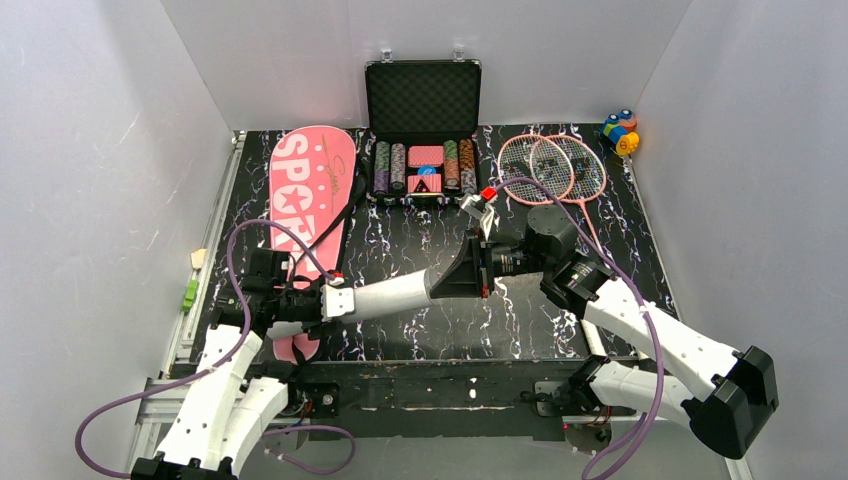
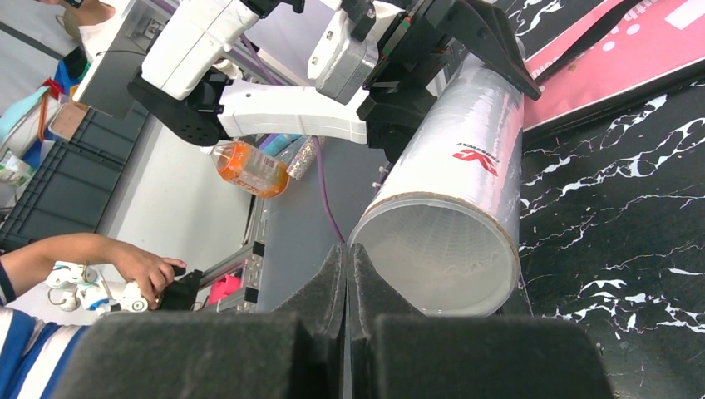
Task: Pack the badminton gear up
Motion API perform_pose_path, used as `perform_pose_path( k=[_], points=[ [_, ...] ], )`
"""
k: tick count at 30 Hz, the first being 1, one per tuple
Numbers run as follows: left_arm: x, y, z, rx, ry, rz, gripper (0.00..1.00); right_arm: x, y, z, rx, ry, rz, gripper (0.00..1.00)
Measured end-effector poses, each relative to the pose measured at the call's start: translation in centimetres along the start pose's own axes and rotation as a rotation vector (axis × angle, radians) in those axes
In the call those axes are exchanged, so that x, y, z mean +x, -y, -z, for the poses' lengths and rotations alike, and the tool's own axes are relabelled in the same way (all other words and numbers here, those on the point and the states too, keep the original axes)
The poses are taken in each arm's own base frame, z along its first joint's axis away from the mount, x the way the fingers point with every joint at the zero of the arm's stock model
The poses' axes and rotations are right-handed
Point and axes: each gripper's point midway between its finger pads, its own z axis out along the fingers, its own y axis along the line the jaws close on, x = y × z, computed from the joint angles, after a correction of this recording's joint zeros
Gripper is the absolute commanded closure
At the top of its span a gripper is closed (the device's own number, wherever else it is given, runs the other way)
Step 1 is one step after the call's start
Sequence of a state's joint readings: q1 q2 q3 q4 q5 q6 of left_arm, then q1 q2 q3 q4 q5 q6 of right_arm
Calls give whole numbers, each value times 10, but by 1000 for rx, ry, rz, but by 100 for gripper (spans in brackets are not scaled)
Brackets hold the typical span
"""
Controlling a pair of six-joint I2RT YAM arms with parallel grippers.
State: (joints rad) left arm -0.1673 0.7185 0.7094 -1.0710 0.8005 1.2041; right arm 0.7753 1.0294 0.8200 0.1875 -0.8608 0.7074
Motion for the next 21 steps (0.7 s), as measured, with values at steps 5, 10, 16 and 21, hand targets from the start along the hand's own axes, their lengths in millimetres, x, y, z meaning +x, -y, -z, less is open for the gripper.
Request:
perform_pose_path(
  k=[5, 10, 16, 21],
  points=[
    [0, 0, 0, 0, 0, 0, 53, 1, 1, 0, -2, -3, -2, 81],
    [1, 0, 0, -1, -6, 3, 53, 6, 7, -2, 1, -20, -20, 52],
    [4, 2, 1, 1, -21, 12, 53, 8, 7, -1, 0, -23, -16, 47],
    [2, 2, 1, 5, -13, 13, 53, 6, 6, 0, 7, -9, -2, 47]
  ],
)
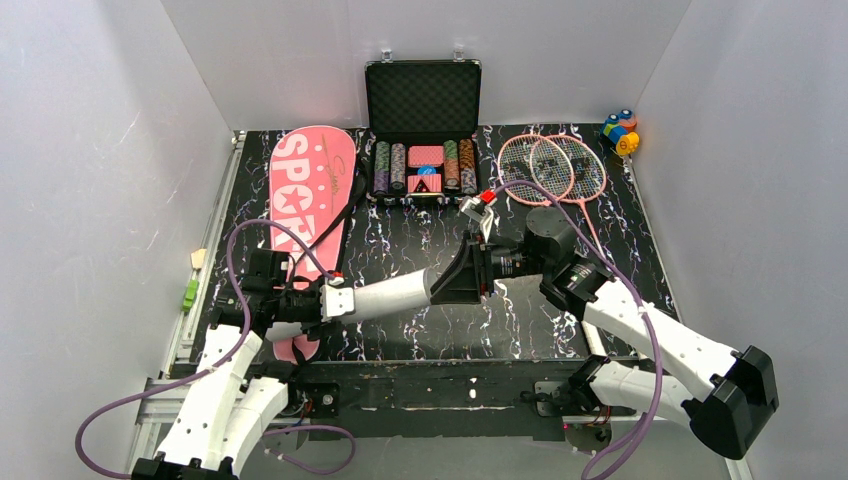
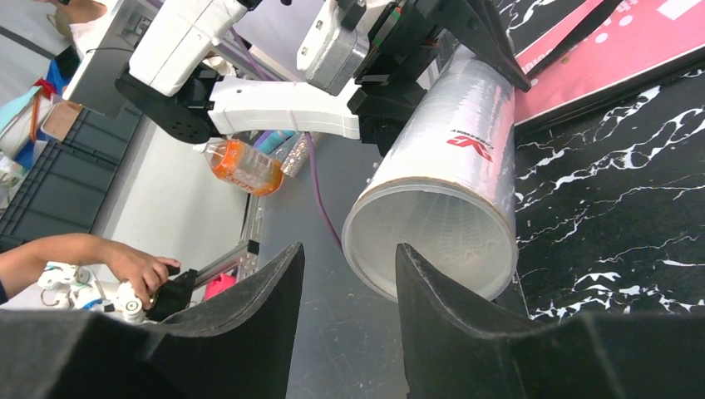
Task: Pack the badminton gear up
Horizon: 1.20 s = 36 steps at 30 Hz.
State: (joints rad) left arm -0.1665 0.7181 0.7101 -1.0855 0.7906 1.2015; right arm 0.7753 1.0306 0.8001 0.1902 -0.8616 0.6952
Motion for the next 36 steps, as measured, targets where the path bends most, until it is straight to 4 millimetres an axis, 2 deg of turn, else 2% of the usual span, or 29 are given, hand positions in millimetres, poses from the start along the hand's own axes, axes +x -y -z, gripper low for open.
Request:
perform_pose_path(
  k=[12, 14, 18, 20, 36],
  points=[
    [-1, 1, 0, 2, 6, -1, 53, -9, 14, 3, 113, 60, 19, 50],
    [-1, 1, 0, 3, 6, 0, 53, -13, 14, 3, 120, 67, 22, 55],
    [-1, 1, 0, 4, 5, 1, 53, -21, 14, 0, 121, 77, 28, 77],
    [-1, 2, 0, 5, 5, 2, 53, -21, 16, -1, 124, 77, 22, 84],
    [-2, 0, 2, 2, -2, 3, 53, -23, 22, -8, 120, 64, -18, 94]
  ],
)
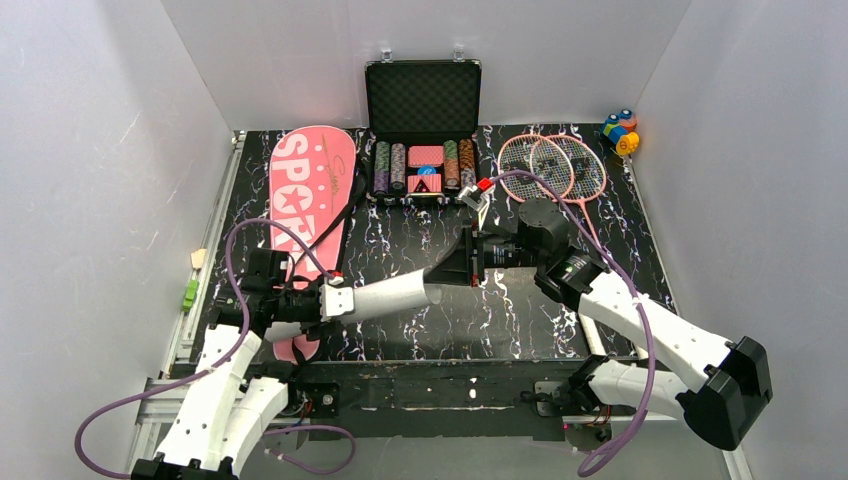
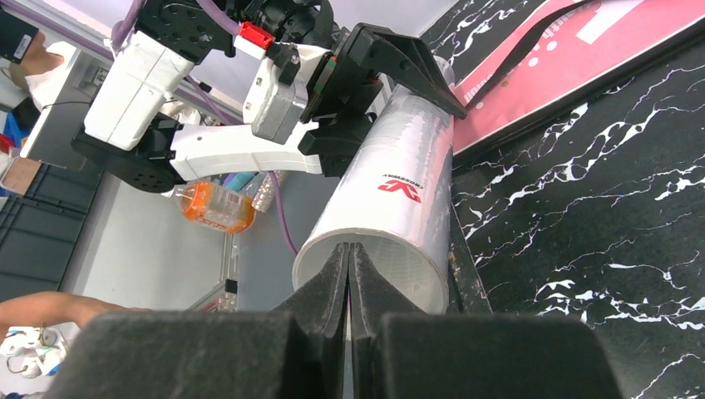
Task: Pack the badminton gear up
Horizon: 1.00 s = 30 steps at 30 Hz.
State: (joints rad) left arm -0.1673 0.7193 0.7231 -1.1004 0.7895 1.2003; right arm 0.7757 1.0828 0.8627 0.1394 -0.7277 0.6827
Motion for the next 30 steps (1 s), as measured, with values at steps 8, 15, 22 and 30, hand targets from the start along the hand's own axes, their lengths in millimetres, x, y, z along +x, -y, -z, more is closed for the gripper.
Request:
perform_pose_path(
  k=[8, 15, 22, 30],
  points=[
    [5, 0, 2, -1, -34, 19, 53, 3, 0, -5, -3, -10, -3, 96],
    [0, 0, 1, -1, -11, 21, 53, 2, 1, 3, 59, 17, 13, 83],
    [-14, -8, 1, -15, 43, 13, 53, -3, -14, 20, 71, 67, 60, 83],
    [-10, -9, 2, -25, 18, 39, 54, 4, 3, 11, 87, 33, 8, 84]
  ],
)
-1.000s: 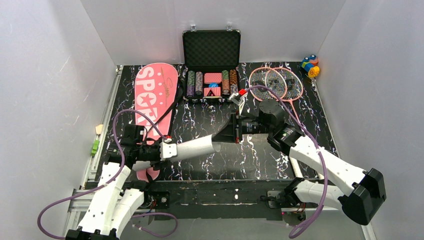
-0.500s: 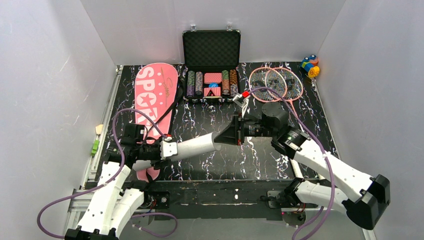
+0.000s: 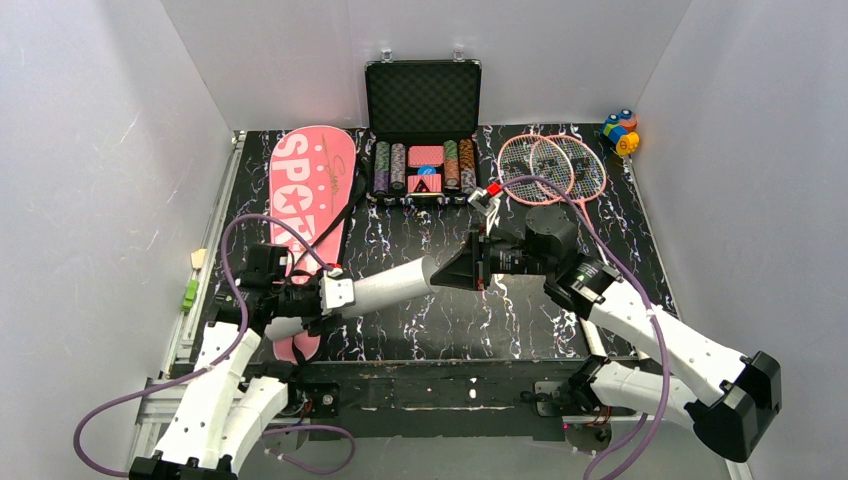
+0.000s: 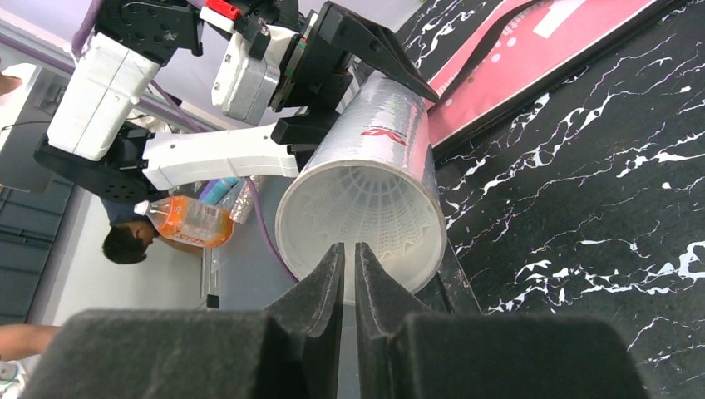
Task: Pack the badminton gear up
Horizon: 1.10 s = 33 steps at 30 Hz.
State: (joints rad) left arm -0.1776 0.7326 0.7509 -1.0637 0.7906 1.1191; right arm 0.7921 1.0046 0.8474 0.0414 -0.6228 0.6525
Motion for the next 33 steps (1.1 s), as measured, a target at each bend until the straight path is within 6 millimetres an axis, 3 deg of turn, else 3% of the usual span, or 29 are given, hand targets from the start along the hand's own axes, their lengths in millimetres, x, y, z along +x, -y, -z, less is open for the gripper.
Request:
perform_pose_path(
  k=[4, 8, 11, 16, 19, 26, 30, 33],
  points=[
    [2, -3, 3, -14, -26, 29, 53, -4, 6, -2, 25, 10, -3, 69],
    [-7, -24, 6, -80, -36, 93, 53, -29, 19, 12, 143, 92, 11, 49],
    [-9, -54, 13, -170, -84, 189, 53, -53, 28, 37, 254, 175, 19, 40],
    [5, -111, 28, -354, -170, 409, 52, -76, 40, 71, 395, 258, 8, 37],
    [40, -141, 50, -499, -214, 609, 53, -72, 57, 77, 468, 244, -36, 36],
    [158, -181, 115, -737, -314, 1152, 56, -40, 91, 79, 573, 167, -154, 35],
    [215, -182, 121, -756, -359, 1359, 55, -25, 98, 82, 600, 145, -184, 35],
    [229, -170, 109, -725, -385, 1433, 54, -20, 98, 85, 609, 137, -194, 34]
  ],
)
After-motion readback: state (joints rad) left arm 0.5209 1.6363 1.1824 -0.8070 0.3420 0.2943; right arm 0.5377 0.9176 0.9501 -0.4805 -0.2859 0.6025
